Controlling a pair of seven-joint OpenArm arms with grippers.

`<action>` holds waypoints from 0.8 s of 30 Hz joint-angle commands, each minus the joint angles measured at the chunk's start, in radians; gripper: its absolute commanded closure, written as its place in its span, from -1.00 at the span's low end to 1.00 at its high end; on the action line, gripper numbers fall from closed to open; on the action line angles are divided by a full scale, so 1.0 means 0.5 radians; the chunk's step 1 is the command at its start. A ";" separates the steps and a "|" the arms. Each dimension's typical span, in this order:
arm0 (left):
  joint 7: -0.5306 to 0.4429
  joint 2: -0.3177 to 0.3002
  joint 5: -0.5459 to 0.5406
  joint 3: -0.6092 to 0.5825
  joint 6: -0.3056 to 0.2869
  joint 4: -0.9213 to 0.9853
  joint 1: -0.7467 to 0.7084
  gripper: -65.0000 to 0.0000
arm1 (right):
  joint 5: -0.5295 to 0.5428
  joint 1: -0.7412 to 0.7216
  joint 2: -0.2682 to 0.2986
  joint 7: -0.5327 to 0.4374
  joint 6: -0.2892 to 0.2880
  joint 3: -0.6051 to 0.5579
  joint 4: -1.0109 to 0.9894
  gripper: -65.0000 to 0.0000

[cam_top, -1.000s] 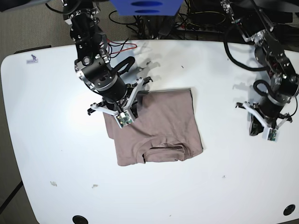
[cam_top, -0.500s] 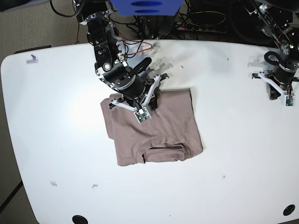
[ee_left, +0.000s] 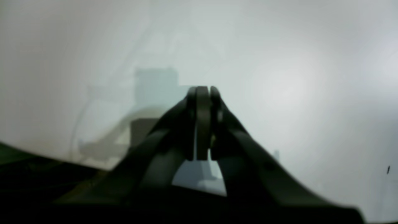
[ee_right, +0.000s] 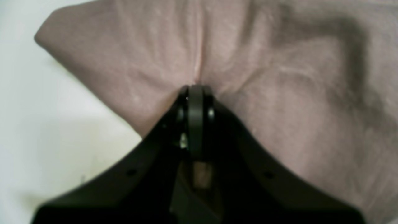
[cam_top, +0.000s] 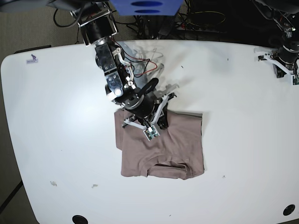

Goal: Fold the T-shirt properly
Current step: 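Press the folded shirt's collar edge flat with the right gripper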

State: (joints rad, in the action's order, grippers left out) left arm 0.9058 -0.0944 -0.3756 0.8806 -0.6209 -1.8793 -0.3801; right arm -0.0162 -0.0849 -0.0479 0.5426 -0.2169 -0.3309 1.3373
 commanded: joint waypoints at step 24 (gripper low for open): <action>-0.033 -0.031 -0.018 0.186 0.000 -0.051 0.053 1.00 | -0.077 -0.264 -0.019 0.282 0.042 0.019 0.319 1.00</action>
State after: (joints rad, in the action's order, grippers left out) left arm 0.9051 -0.0952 -0.3801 0.9508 -0.6235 -1.8820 -0.3702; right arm -0.0578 -0.1913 -0.0483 0.6895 -0.1955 -0.3225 1.4387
